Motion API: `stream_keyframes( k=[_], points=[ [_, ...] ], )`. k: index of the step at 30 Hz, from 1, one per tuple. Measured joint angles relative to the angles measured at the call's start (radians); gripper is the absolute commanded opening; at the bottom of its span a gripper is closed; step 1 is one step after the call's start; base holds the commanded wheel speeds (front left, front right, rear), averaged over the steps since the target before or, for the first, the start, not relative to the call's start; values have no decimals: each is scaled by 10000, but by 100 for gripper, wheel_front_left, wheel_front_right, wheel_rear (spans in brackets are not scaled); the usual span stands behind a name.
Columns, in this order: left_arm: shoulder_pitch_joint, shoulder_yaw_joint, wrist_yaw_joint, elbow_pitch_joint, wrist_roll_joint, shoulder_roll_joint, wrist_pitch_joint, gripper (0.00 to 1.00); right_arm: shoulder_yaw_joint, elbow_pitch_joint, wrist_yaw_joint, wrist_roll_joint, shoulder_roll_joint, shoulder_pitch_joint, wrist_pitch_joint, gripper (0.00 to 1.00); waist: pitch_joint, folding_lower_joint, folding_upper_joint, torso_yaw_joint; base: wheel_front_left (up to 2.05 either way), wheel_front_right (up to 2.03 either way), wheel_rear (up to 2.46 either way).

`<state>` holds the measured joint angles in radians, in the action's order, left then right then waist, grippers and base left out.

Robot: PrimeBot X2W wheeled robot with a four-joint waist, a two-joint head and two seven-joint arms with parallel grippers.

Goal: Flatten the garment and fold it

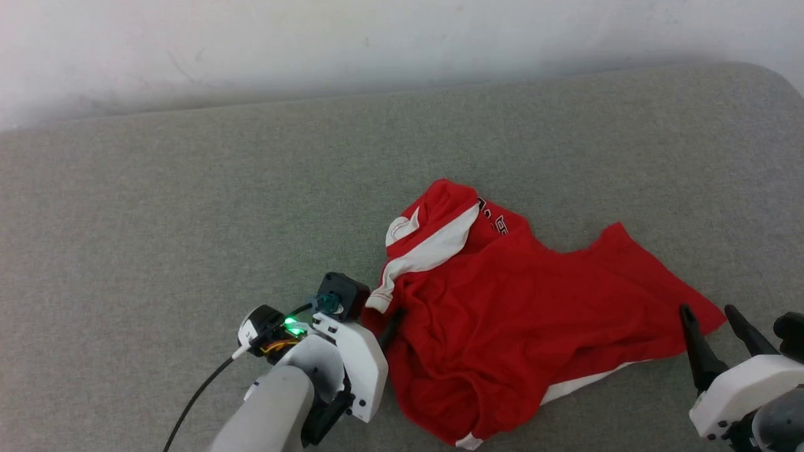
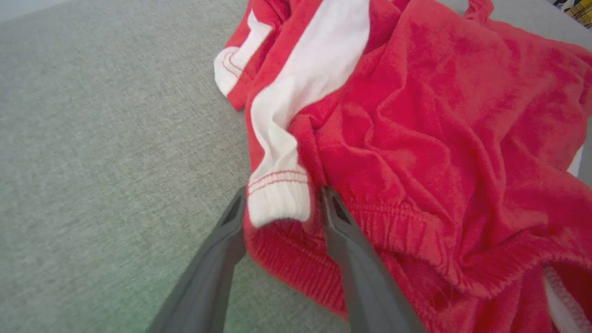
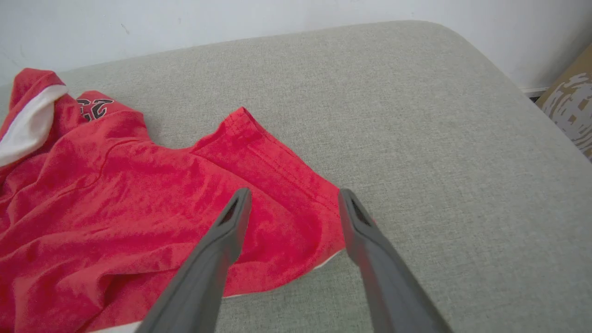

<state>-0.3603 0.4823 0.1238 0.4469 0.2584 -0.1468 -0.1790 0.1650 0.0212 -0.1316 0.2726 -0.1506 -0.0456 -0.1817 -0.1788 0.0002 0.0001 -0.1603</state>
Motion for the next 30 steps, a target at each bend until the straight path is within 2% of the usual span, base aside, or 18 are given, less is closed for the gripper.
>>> stream_keyframes(
  k=[4, 7, 11, 17, 22, 23, 24, 30],
  points=[
    [-96, 138, 4, -169, 311, -238, 384, 0, -50, 194, 0, -2, 40, 61, 73, 100, -120, 1, 0, -16, 0, 0, 0],
    [-199, -261, -33, -403, 401, -500, 1037, 0, -105, 314, 0, 0, 61, 144, 71, 100, -20, -1, 0, 17, 0, 0, 0],
    [-413, -911, -336, -663, 606, -867, 1478, 0, -226, 426, 0, 8, 73, 189, 65, 100, 175, -1, 0, 54, 0, 0, 0],
    [-719, -1712, -715, -585, 934, -1555, 1233, 0, -518, 537, 0, 104, 115, 184, 61, 100, 224, -3, 0, 38, 0, 0, 0],
    [-897, -2082, -813, 466, 1198, -2031, 805, 0, -771, 554, 0, 169, 127, 249, 61, 100, -15, -1, 0, -53, 0, 0, 0],
    [-922, -2096, -811, 675, 1197, -2094, 825, 41, -798, 569, 0, 194, 125, 287, 61, 100, -60, -1, 0, -76, 0, 0, 0],
    [-941, -2121, -836, 825, 1175, -2121, 947, 100, -828, 579, 0, 196, 121, 330, 63, 100, -96, -1, 0, -97, 0, 0, 0],
    [-1039, -2176, -903, 1168, 1139, -1994, 2349, 100, -947, 577, 0, 316, 71, 422, 92, 100, -31, -1, 0, -4, 0, 0, 0]
  ],
)
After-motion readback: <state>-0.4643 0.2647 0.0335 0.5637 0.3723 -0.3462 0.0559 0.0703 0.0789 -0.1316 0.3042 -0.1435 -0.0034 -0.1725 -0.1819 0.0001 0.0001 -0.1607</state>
